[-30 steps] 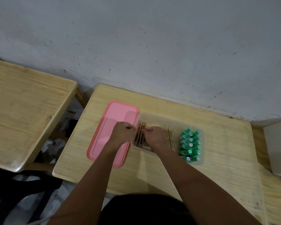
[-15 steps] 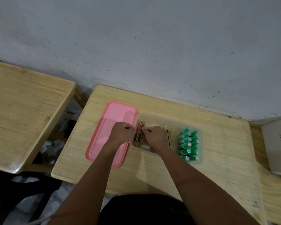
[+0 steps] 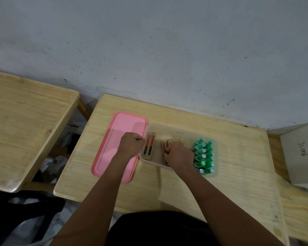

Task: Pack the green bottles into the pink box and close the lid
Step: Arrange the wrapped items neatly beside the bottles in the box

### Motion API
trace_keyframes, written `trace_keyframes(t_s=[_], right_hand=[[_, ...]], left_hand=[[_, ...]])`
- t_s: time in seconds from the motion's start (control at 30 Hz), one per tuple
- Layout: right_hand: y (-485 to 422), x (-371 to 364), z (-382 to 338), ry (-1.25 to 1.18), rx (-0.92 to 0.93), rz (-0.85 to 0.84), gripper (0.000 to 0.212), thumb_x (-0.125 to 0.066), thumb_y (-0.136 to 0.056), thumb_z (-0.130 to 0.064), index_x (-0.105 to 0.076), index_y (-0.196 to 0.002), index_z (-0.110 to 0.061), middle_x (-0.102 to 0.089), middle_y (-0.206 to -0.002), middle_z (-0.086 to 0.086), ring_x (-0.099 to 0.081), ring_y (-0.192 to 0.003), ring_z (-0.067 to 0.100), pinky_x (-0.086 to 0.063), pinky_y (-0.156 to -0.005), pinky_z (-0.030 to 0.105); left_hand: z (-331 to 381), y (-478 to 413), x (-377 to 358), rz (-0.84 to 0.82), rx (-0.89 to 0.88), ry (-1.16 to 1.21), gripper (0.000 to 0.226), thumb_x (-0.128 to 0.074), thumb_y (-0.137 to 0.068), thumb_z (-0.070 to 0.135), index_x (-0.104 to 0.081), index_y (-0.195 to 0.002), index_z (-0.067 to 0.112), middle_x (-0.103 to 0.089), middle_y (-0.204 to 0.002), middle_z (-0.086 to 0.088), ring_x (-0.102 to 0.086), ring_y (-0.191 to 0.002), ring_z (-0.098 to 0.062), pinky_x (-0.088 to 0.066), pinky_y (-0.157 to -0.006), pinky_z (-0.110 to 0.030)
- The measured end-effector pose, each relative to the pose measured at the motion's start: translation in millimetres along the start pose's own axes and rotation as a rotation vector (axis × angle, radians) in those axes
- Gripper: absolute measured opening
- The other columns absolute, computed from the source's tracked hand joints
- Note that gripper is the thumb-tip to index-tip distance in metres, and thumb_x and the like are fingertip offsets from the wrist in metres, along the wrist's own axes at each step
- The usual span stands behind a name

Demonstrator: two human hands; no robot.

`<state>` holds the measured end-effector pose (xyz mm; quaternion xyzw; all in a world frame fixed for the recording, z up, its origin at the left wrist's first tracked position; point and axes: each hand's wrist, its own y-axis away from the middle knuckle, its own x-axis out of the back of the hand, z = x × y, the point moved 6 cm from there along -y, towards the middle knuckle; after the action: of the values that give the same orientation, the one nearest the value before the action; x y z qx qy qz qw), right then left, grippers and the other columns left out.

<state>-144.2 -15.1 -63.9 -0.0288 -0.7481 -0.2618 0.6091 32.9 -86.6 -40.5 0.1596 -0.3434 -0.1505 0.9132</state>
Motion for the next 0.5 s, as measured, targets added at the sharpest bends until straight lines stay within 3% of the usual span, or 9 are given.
trace_keyframes(t_s=[0.17, 0.37, 0.5], right_hand=[[-2.8, -4.6, -8.1, -0.124, -0.047, -0.023, 0.031, -0.062, -0.088, -0.045, -0.073, -0.101, -0.018, -0.072, -0.096, 0.004, -0.068, -0.090, 0.024, -0.047, -0.068, 0.029], [-13.6, -16.3, -25.9, -0.484, -0.051, -0.095, 0.020, -0.062, -0.091, -0.031, -0.076, -0.099, -0.019, -0.074, -0.098, 0.002, -0.068, -0.087, 0.020, -0.052, -0.073, 0.030], [-6.6, -12.7, -18.3, -0.552, -0.010, -0.141, 0.022, -0.058, -0.093, -0.023, -0.073, -0.109, -0.021, -0.072, -0.101, -0.004, -0.067, -0.088, 0.017, -0.055, -0.079, 0.033]], left_hand=[[-0.2, -0.7, -0.9, 0.018, -0.016, 0.002, 0.019, -0.058, -0.091, 0.013, -0.072, -0.096, 0.001, -0.071, -0.086, -0.012, -0.060, -0.071, -0.016, -0.052, -0.080, -0.026], [0.5, 0.2, -1.8, 0.013, -0.027, -0.022, 0.019, -0.057, -0.091, 0.011, -0.072, -0.082, 0.004, -0.066, -0.071, -0.005, -0.057, -0.060, -0.011, -0.047, -0.071, -0.023], [-2.3, -0.7, -2.2, 0.013, -0.012, -0.004, 0.020, -0.057, -0.090, 0.011, -0.071, -0.085, -0.002, -0.071, -0.080, -0.018, -0.060, -0.066, -0.019, -0.048, -0.070, -0.022]])
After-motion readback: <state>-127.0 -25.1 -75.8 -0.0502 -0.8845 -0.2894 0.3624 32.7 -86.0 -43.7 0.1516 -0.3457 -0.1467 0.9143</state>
